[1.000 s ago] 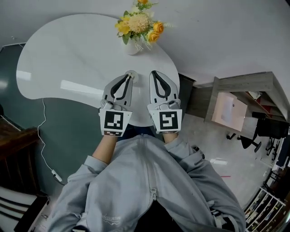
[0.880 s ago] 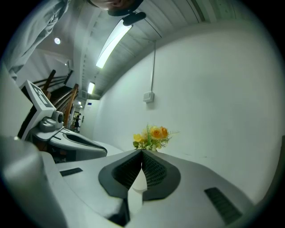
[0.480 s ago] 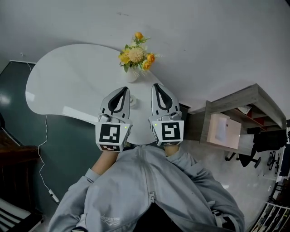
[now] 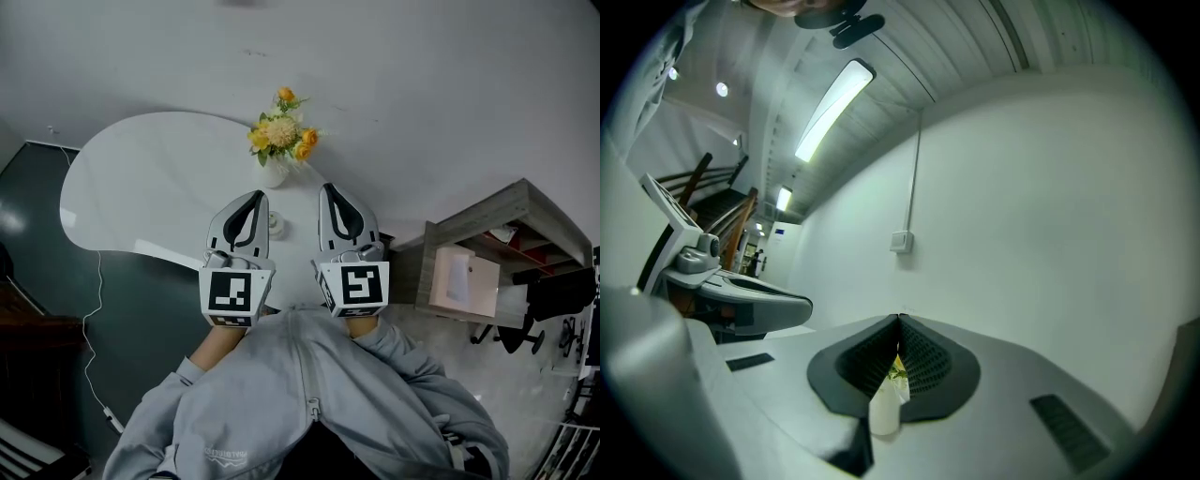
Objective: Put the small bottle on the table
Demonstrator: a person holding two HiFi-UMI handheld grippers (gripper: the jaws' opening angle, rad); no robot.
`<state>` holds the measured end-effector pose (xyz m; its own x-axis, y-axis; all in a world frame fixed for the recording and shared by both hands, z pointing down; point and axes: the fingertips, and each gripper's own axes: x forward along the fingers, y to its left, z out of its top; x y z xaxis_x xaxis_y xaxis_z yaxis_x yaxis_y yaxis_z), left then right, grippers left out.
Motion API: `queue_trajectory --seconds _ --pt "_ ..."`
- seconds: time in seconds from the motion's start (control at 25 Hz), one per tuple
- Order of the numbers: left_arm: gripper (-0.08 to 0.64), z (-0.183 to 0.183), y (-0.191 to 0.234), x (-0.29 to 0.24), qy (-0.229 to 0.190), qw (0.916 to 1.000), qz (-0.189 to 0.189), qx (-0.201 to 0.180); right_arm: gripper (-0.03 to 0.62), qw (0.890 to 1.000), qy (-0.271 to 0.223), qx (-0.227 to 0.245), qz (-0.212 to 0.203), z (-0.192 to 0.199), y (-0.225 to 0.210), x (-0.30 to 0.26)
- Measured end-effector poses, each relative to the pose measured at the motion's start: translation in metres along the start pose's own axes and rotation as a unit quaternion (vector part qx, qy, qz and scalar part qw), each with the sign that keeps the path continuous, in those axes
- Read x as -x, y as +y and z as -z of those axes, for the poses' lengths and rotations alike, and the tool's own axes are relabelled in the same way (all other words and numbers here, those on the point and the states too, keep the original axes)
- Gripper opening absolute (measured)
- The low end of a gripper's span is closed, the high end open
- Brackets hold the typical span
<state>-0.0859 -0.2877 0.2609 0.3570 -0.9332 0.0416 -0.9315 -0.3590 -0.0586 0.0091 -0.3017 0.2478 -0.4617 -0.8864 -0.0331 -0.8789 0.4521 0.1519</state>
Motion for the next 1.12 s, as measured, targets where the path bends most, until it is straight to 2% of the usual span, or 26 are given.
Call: queue_trajectory --seconds 0.2,1.12 --pt "0.006 0.000 -0.003 0.002 0.001 1.0000 0.001 -0.003 0.025 1.000 0.007 0.017 -0.011 0.005 0.005 0.003" --pt "0.006 0.004 -0.010 -0.001 -0.002 1.0000 -0.003 0.000 0.025 0.999 0.007 -0.012 -0.033 0.013 0.011 0.005"
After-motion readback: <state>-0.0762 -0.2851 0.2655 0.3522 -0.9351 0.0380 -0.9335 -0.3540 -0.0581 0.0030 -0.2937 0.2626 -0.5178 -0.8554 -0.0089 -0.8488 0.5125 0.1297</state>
